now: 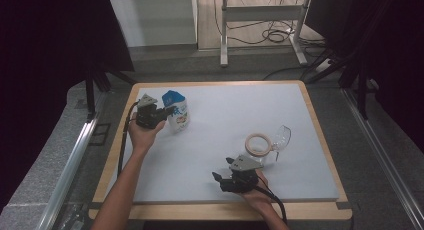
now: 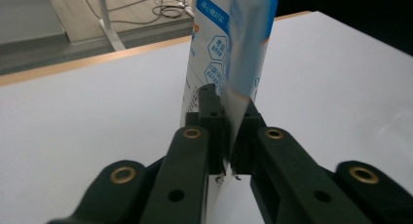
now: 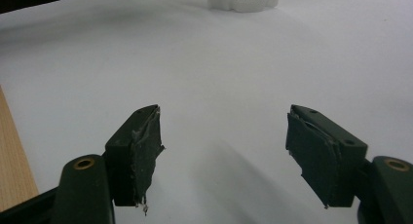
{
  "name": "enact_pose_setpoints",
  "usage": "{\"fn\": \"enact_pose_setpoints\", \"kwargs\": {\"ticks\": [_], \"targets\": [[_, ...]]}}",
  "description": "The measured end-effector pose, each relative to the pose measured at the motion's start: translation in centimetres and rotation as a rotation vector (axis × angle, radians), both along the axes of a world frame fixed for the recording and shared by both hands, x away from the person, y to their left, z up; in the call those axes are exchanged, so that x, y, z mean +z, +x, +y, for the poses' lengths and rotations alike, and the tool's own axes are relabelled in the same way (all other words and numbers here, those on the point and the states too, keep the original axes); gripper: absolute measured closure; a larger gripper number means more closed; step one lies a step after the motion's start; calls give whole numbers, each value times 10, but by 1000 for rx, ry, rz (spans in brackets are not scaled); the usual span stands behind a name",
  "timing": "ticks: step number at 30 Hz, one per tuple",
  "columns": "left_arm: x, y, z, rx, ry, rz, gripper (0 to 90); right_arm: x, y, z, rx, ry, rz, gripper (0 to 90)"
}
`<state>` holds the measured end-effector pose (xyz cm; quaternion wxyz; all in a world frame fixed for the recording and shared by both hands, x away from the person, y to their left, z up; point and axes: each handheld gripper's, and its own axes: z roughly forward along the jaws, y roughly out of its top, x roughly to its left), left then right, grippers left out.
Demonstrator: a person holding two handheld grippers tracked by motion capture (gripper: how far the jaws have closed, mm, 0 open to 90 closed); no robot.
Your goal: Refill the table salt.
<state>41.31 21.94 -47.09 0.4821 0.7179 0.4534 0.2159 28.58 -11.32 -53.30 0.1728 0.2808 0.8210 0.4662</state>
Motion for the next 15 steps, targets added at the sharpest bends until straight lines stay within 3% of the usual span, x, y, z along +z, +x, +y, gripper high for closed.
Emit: {"fn": "enact_pose_setpoints", "kwargs": {"ticks": [8, 15], "targets": [[0, -2, 2, -2, -44, -21, 877, -1, 0, 0, -1, -4, -1, 295], [4, -2, 2, -10, -27, -10, 895, -1, 0, 0, 0, -5, -2, 295]]}}
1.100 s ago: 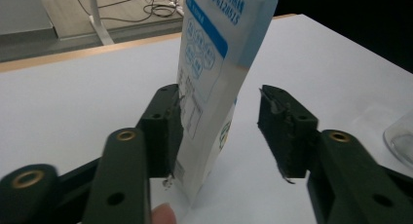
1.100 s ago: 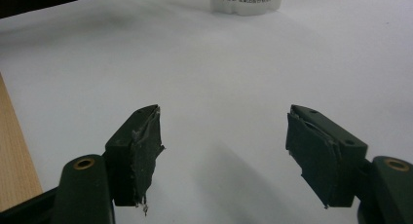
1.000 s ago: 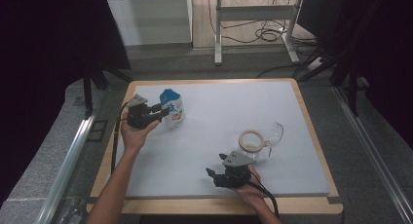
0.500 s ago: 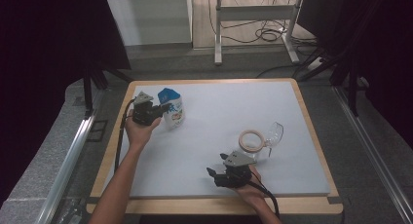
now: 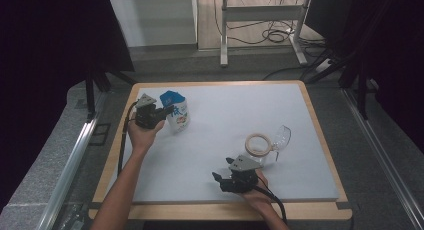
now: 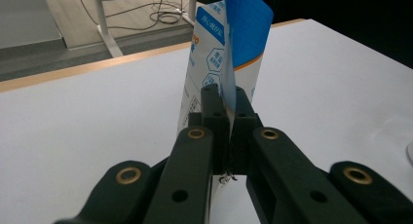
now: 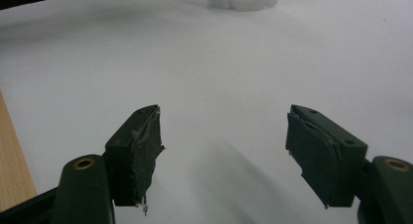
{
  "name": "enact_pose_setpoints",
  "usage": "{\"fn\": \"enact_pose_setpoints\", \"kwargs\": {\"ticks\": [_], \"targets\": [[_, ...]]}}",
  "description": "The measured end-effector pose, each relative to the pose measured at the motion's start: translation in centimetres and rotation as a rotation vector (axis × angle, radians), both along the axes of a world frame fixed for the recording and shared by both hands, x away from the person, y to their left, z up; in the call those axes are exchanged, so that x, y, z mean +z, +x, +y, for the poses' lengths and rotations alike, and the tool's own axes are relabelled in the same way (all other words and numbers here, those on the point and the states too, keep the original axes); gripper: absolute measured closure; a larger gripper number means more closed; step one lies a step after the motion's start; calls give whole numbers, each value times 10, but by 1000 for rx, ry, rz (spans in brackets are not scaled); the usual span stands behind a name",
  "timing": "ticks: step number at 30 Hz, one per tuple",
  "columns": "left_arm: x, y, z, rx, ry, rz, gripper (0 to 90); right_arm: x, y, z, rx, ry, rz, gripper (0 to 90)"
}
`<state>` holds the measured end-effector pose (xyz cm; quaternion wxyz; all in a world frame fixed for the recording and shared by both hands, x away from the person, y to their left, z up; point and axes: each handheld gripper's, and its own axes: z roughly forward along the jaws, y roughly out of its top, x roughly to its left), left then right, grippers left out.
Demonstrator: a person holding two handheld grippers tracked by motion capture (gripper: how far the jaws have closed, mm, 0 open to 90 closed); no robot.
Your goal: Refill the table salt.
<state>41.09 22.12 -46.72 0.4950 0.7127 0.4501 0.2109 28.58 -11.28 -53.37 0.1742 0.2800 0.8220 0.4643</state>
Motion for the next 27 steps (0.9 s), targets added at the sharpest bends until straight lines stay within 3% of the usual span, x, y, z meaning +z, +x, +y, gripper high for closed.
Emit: {"fn": "enact_pose_setpoints", "kwargs": {"ticks": [10, 17, 27], "targets": [[3, 1, 0, -26, -13, 8, 900, 0, 1, -1, -5, 2, -4, 295], [13, 1, -3, -43, -6, 5, 900, 2, -1, -1, -6, 7, -16, 295], [32, -20, -2, -115, -49, -25, 900, 2, -2, 0, -6, 8, -24, 295]]}}
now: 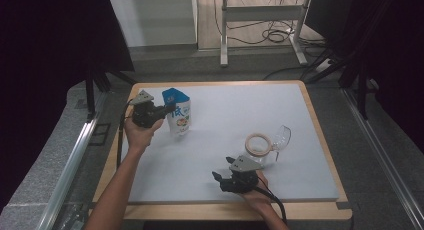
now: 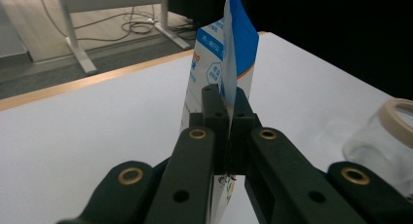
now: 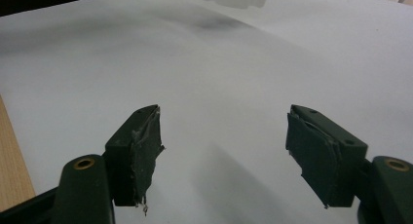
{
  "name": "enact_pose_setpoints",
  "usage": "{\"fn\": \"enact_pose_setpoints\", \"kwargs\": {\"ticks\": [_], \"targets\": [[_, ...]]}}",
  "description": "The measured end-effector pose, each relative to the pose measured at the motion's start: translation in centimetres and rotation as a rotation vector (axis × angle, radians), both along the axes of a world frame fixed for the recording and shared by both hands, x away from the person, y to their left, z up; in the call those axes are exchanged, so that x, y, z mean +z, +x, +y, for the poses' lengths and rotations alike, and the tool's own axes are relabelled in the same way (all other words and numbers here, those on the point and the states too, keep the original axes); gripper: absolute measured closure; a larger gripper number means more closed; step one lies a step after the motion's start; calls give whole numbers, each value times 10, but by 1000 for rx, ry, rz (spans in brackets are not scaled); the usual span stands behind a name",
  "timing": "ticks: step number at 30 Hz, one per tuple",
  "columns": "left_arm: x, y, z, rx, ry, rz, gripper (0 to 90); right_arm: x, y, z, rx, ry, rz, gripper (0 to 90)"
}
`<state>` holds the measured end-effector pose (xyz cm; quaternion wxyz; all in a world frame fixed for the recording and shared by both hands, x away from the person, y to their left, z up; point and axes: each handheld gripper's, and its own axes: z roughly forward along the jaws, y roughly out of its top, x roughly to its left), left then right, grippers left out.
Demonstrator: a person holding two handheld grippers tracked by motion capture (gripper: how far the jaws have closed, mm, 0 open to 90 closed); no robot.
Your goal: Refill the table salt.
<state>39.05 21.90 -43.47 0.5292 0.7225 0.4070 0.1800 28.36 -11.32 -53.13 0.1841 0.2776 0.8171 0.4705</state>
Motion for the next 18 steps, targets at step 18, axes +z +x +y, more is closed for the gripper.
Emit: {"fn": "enact_pose_setpoints", "kwargs": {"ticks": [18], "targets": [[2, -30, -13, -71, 3, 4, 900, -2, 0, 3, -3, 0, 4, 295]]}}
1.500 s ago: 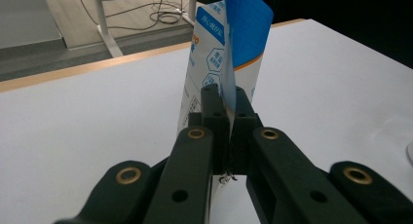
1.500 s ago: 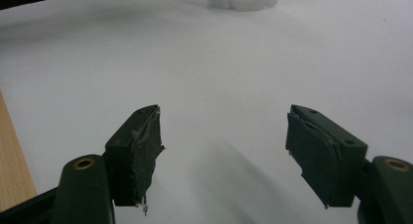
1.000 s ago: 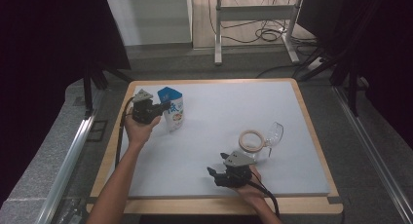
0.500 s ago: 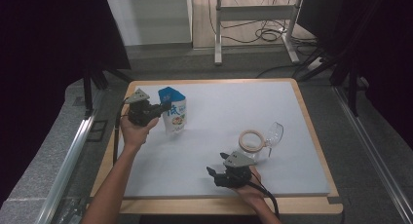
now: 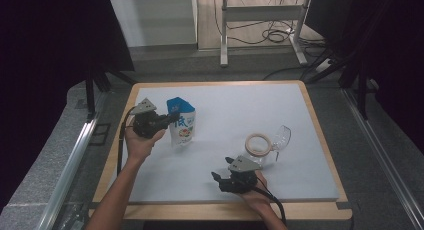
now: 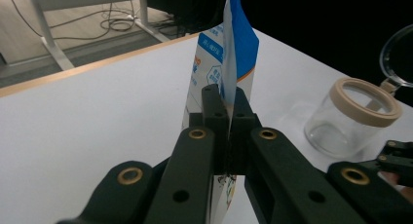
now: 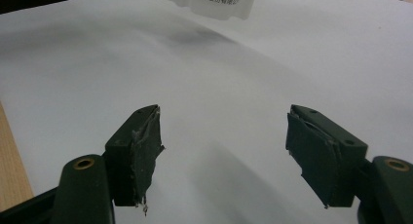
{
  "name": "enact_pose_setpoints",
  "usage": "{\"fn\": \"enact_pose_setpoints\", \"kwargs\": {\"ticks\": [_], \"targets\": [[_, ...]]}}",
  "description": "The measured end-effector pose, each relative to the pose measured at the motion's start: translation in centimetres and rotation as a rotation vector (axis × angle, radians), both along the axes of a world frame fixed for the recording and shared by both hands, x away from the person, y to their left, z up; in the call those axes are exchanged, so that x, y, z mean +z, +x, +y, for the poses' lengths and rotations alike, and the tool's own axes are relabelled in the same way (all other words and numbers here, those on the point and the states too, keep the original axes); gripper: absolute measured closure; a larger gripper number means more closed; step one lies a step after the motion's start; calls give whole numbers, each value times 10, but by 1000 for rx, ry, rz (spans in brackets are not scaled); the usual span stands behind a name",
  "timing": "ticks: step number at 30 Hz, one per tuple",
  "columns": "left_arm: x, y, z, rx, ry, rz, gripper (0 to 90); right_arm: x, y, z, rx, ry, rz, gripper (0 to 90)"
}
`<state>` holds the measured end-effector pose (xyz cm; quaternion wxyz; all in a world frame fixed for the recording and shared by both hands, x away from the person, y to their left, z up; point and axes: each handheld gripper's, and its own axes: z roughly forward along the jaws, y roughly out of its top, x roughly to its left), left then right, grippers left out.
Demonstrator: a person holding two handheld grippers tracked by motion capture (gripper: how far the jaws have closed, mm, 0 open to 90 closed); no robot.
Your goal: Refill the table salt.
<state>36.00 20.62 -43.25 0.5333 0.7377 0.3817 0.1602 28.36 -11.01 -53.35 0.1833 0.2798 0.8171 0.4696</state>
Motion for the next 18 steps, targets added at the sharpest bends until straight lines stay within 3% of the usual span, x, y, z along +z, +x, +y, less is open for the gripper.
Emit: {"fn": "enact_pose_setpoints", "kwargs": {"ticks": [13, 18], "targets": [[-2, -8, -4, -15, -5, 3, 900, 0, 0, 1, -6, 1, -8, 295], [-1, -10, -5, -31, -30, 12, 900, 0, 0, 2, -10, -1, -13, 295]]}}
